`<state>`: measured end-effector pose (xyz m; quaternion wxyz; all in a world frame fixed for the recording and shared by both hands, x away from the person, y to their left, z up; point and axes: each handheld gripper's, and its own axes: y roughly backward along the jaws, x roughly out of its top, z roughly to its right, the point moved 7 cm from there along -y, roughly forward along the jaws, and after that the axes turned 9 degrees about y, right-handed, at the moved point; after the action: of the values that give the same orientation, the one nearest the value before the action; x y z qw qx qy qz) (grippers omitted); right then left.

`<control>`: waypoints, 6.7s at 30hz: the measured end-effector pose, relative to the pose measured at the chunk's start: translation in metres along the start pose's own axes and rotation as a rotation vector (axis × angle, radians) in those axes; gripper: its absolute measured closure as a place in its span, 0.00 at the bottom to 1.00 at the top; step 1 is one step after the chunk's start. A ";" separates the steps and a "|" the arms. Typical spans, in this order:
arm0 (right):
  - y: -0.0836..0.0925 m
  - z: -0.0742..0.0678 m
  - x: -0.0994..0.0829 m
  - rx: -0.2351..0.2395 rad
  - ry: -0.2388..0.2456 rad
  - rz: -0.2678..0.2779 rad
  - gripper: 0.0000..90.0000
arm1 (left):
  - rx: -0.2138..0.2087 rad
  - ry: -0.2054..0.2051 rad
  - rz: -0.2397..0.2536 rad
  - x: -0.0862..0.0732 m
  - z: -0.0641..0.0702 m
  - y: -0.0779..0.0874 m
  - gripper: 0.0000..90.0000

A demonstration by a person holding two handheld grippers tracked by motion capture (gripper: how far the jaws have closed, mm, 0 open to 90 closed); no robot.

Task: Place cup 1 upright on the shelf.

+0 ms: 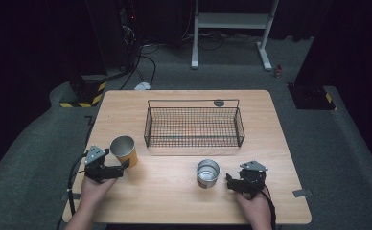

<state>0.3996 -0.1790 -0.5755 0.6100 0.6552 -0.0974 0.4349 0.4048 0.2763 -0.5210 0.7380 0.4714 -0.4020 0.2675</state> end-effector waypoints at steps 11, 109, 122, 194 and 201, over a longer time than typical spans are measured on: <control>0.000 0.000 0.000 0.001 0.000 -0.001 0.10 | 0.003 -0.009 0.031 0.003 0.003 -0.018 0.01; 0.001 0.000 0.000 0.003 -0.001 -0.002 0.10 | -0.075 -0.092 0.179 0.016 0.038 0.015 0.17; 0.001 0.000 -0.001 0.004 0.010 -0.001 0.10 | -0.101 -0.088 0.180 0.024 0.056 0.010 0.17; 0.002 -0.001 -0.002 0.008 0.010 -0.001 0.10 | -0.076 -0.080 0.112 0.123 0.105 -0.087 0.17; 0.002 -0.001 -0.002 0.008 0.010 -0.001 0.10 | -0.070 -0.073 0.107 0.129 0.105 -0.099 0.17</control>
<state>0.3972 -0.1794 -0.5754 0.6081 0.6554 -0.0924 0.4384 0.5141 0.1424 -0.4352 0.7236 0.4324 -0.4624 0.2751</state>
